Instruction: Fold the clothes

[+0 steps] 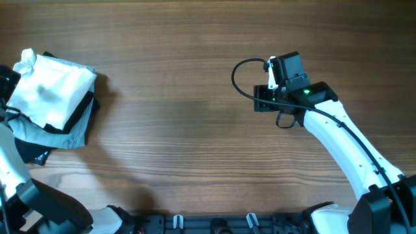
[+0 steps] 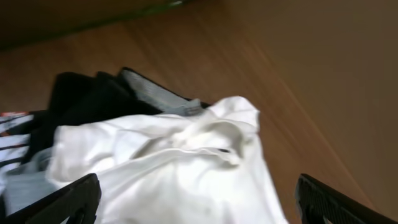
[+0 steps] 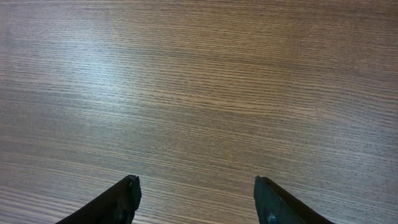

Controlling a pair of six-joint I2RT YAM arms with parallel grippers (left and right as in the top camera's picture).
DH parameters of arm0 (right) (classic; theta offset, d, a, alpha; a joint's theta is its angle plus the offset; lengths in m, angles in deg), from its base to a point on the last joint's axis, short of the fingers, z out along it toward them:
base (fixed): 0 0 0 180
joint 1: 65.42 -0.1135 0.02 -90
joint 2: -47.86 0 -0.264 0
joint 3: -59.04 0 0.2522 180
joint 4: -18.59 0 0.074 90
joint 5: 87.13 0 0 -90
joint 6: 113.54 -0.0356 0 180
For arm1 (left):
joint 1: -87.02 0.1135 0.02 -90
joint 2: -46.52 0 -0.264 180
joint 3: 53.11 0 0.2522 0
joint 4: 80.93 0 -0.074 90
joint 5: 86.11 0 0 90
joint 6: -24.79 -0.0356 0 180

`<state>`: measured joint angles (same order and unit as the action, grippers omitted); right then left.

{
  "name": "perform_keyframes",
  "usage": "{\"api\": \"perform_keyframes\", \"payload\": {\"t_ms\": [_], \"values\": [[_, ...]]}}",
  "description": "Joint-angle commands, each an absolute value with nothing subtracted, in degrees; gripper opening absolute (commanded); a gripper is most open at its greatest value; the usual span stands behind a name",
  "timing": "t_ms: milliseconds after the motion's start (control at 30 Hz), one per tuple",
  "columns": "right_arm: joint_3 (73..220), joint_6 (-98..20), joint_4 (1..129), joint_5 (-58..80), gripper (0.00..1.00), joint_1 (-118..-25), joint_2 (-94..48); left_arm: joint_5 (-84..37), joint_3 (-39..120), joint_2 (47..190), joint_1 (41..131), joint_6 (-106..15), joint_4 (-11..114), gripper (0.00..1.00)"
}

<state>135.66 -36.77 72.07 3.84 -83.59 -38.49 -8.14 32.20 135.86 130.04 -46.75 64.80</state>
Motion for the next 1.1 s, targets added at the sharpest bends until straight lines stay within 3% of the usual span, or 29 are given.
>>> {"api": "perform_keyframes", "payload": {"t_ms": [0,33,67,100,300,433,600,667,733,933,967,1000,1067], "values": [[136.53,-37.21,70.06,4.87,0.72,-83.4,-38.16,-14.55,33.32,135.44,124.54,-51.41,65.85,1.0],[136.55,-37.21,68.69,7.17,0.8,-83.4,-38.18,-14.53,33.32,135.44,121.78,-53.02,65.81,1.0],[136.53,-37.21,66.76,9.83,0.94,-83.4,-38.18,-14.51,33.32,135.44,118.15,-54.73,65.52,1.0],[136.55,-37.23,65.41,11.43,1.0,-83.4,-38.18,-14.53,33.32,135.46,115.25,-55.69,65.19,1.0],[136.55,-37.03,57.12,5.96,1.0,-83.31,-38.16,-6.4,33.32,136.99,96.16,-56.02,60.26,1.0],[138.37,-37.08,57.93,4.85,1.0,-81.3,-38.12,-4.84,33.32,139.16,87.82,-56.0,48.52,1.0],[143.35,-37.32,72.03,5.59,1.0,-76.56,-35.54,-3.05,33.32,138.68,87.18,-55.8,31.58,1.0],[143.37,-40.33,77.1,5.92,1.0,-75.07,-33.11,-3.05,33.32,138.61,87.84,-55.89,25.98,0.9],[143.17,-41.73,81.71,5.83,1.0,-74.5,-30.64,-2.59,33.19,138.15,87.88,-56.48,21.96,0.89],[136.46,-42.23,82.59,5.15,1.0,-74.57,-14.82,-2.44,27.83,125.08,87.33,-56.7,24.08,0.9],[134.76,-43.52,81.36,4.04,1.0,-74.57,-11.43,-2.42,26.78,121.93,87.05,-56.7,25.22,0.92],[132.33,-44.7,79.64,2.6,1.0,-74.57,-6.95,-2.4,25.12,117.21,86.48,-56.7,27.12,1.0],[128.46,-44.79,77.08,0.24,1.0,-74.57,-0.24,-1.46,22.1,109.59,85.41,-56.61,30.44,1.0]]}}
